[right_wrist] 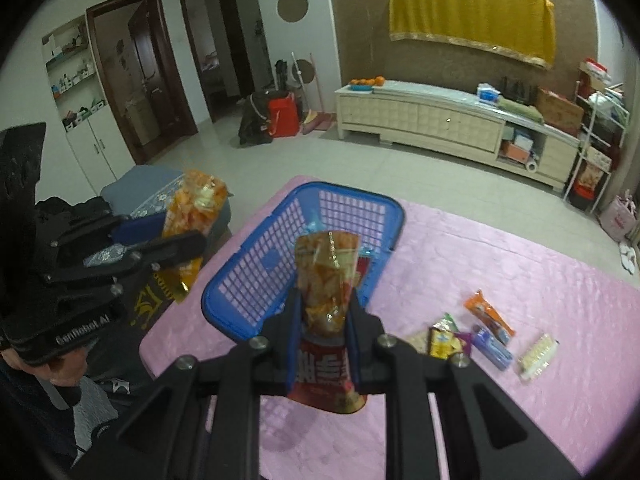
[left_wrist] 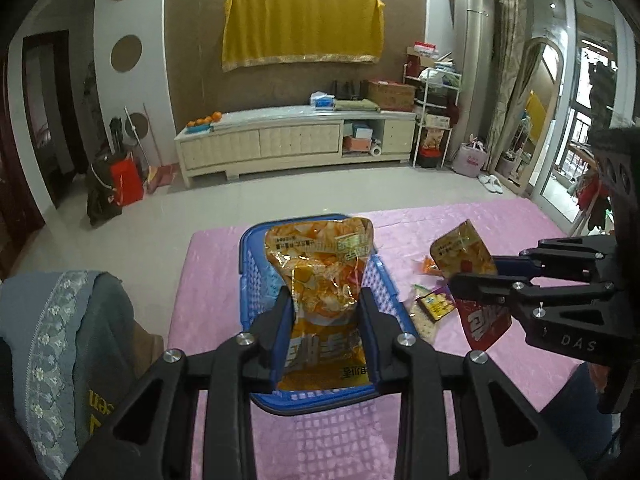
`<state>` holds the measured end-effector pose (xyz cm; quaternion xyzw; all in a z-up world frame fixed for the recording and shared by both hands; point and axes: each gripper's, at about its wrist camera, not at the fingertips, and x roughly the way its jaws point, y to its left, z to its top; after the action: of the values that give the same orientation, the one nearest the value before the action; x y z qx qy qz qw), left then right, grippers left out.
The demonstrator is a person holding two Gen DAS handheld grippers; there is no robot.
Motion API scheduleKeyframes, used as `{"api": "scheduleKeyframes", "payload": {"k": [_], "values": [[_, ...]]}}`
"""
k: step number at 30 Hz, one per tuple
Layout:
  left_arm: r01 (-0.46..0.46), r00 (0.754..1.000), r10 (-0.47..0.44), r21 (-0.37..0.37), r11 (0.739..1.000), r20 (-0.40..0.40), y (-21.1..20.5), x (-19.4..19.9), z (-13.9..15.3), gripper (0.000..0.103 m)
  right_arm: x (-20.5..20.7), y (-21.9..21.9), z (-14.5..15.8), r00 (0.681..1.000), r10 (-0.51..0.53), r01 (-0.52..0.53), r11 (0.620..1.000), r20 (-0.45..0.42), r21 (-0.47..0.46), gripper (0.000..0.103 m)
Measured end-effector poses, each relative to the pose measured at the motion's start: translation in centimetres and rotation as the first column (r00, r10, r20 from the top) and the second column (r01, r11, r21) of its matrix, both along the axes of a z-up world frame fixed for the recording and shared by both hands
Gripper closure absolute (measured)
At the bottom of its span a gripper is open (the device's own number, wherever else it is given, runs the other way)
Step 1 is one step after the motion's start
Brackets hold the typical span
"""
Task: Organize snacks
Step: 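Carry both packs over the basket and open both tools, then move both tools back over the remaining snacks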
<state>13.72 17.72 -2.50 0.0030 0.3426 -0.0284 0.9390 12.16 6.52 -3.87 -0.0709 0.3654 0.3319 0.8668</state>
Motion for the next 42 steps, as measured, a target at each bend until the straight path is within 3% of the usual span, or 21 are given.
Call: {"api": "scheduleKeyframes", "payload": {"k": [10,17,22,25,27,29,31,40,42], "values": [[-0.004,0.997,-0.001,-0.064,0.998,-0.078,1.9,2.0,-4.6,0.072,2.8,3.1,-3.2,0.996,0.009,-0.014,0.998,-0.086,-0.056,0.079],[-0.005,0.995,-0.004,-0.095,0.995,-0.097,2.8,2.6,-5.5,0.069,3.2,4.1,-4.4,0.994,0.007,-0.017,0.996,-0.111,-0.087,0.078],[0.003,0.995,-0.009,-0.062,0.998,-0.103,2.3,2.6,-6.0,0.065,3.3,4.5,-4.7,0.994,-0.003,-0.009,0.995,-0.113,-0.104,0.078],[-0.002,0.994,-0.005,-0.066,0.998,-0.108,2.3,2.5,-6.3,0.055,3.2,4.7,-4.9,0.994,-0.009,-0.006,0.992,-0.112,-0.129,0.07],[-0.008,0.994,0.002,-0.056,0.998,-0.105,2.5,2.3,-6.3,0.042,2.9,4.8,-5.0,0.996,-0.009,-0.006,0.987,-0.093,-0.161,0.057],[-0.016,0.995,0.011,-0.049,0.999,-0.098,2.5,2.0,-6.1,0.039,2.7,4.7,-5.0,0.997,-0.009,-0.005,0.985,-0.079,-0.17,0.036],[-0.022,0.995,0.016,-0.06,0.998,-0.1,3.0,1.9,-6.0,0.034,2.6,4.3,-4.8,0.997,-0.017,0.005,0.986,-0.07,-0.167,0.028],[-0.044,0.997,0.037,-0.116,0.992,-0.065,3.0,-0.1,-4.3,0.028,0.5,1.2,-3.1,0.999,-0.049,0.047,0.991,-0.012,-0.123,0.007],[-0.034,0.998,0.028,-0.11,0.993,-0.051,2.4,-0.7,-3.7,0.022,-0.1,0.3,-2.4,0.998,-0.057,0.057,0.993,-0.002,-0.104,0.004]]}}
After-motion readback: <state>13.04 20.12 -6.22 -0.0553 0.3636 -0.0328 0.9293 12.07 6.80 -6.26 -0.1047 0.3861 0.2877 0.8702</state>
